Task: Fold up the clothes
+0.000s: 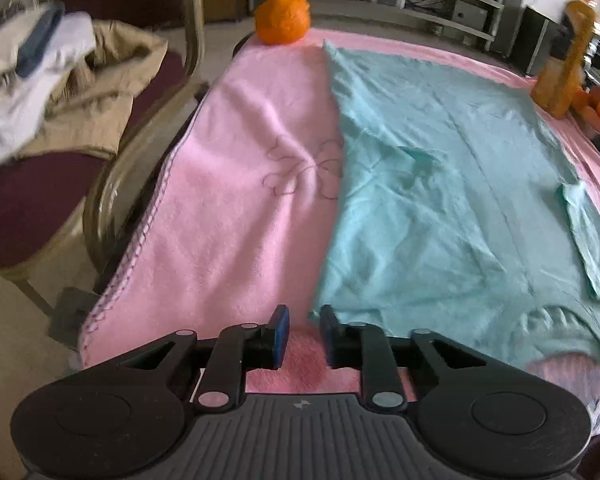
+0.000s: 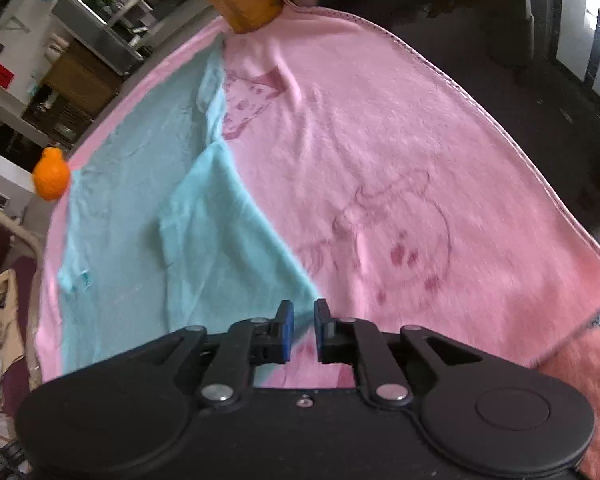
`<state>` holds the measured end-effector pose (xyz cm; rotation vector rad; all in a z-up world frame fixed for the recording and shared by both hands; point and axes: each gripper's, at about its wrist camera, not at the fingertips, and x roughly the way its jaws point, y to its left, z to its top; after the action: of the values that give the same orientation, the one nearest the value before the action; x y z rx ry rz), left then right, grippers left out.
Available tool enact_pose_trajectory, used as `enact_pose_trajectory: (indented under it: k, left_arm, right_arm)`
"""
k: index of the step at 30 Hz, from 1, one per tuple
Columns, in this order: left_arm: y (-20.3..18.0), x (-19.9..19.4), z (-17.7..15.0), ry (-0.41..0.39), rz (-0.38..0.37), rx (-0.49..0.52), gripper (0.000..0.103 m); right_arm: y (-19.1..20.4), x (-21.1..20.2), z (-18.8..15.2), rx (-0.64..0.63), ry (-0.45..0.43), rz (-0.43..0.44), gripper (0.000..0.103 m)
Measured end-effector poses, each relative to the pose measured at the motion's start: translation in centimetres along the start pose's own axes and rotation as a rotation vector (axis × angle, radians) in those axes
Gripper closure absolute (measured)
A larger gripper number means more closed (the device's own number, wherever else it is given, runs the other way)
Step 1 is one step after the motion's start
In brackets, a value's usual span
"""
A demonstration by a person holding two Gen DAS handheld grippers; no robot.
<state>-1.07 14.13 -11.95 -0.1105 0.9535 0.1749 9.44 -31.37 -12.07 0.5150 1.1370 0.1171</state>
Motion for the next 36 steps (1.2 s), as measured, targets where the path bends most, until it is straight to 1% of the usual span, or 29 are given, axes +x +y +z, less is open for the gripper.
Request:
enact_pose_trajectory:
  k: [1, 3, 4, 6, 8, 12, 15, 18, 22, 26, 29, 31, 33, 34, 35, 36]
  left_arm:
    - [-0.4, -0.6, -0.2, -0.010, -0.001, 0.013, 0.086]
    - [-1.5, -1.5, -0.5, -0.007, -0.045, 0.024, 0.084]
    - [-2.3, -1.7, -0.7, -0.007, -0.056, 0.045, 0.083]
    - [-3.9, -2.2, -1.0, -0.008, -0.075, 0.090, 0.083]
    - [-5.3, -2.2, -1.0, -0.009, -0.089, 0.121, 0.082]
    - [-7.3, -1.4, -0.8, -0.027, -0.095, 0.168, 0.083]
    - [-8.4, -0.7, -1.1, -0.046, -0.107, 0.198, 0.083]
    - [-8.9, 0.5, -2.3, -0.030, -0.125, 0.233, 0.083]
    - [-9.0, -0.2, -2.9, -0.014, -0.122, 0.273, 0.084]
    - [-8.6, -0.3, -3.3, -0.008, -0.123, 0.255, 0.084]
    - [-8.7, -1.0, -3.2, -0.020, -0.095, 0.252, 0.082]
    - [-8.6, -1.6, -2.9, -0.046, -0.100, 0.244, 0.082]
    - [-8.6, -1.5, -2.7, -0.049, -0.109, 0.229, 0.082]
    - [-8.8, -1.0, -2.7, -0.026, -0.109, 0.231, 0.082]
    - [-8.9, -0.5, -2.8, -0.002, -0.108, 0.232, 0.082]
    - [-8.9, -0.5, -2.7, 0.005, -0.107, 0.237, 0.082]
  right_arm:
    - [0.3, -0.4, -0.5, -0.008, 0.001, 0.013, 0.090]
    - [0.8, -1.2, -1.4, -0.023, 0.002, 0.040, 0.088]
    - [1.4, -1.5, -1.9, -0.039, 0.007, 0.054, 0.085]
    - [2.8, -1.4, -2.6, -0.081, 0.017, 0.074, 0.085]
    - [4.4, -1.0, -3.2, -0.142, 0.021, 0.071, 0.085]
    - [8.3, 0.2, -4.0, -0.303, 0.037, 0.027, 0.085]
    - [10.1, 1.5, -5.0, -0.377, 0.052, -0.006, 0.085]
    - [10.6, 2.7, -6.4, -0.439, 0.045, -0.022, 0.085]
    - [11.3, 2.5, -8.6, -0.550, 0.002, -0.044, 0.083]
    - [10.1, 1.8, -8.0, -0.482, 0.024, -0.009, 0.084]
    - [10.1, 1.3, -8.4, -0.481, 0.001, -0.017, 0.084]
    - [10.3, 0.8, -8.7, -0.485, -0.028, -0.015, 0.084]
    - [10.6, 0.5, -8.8, -0.499, -0.036, 0.005, 0.084]
    - [10.8, 0.4, -8.8, -0.506, -0.038, 0.016, 0.084]
    - [10.9, 0.7, -8.7, -0.508, -0.026, 0.017, 0.084]
    - [10.8, 1.2, -8.8, -0.502, -0.004, 0.007, 0.084]
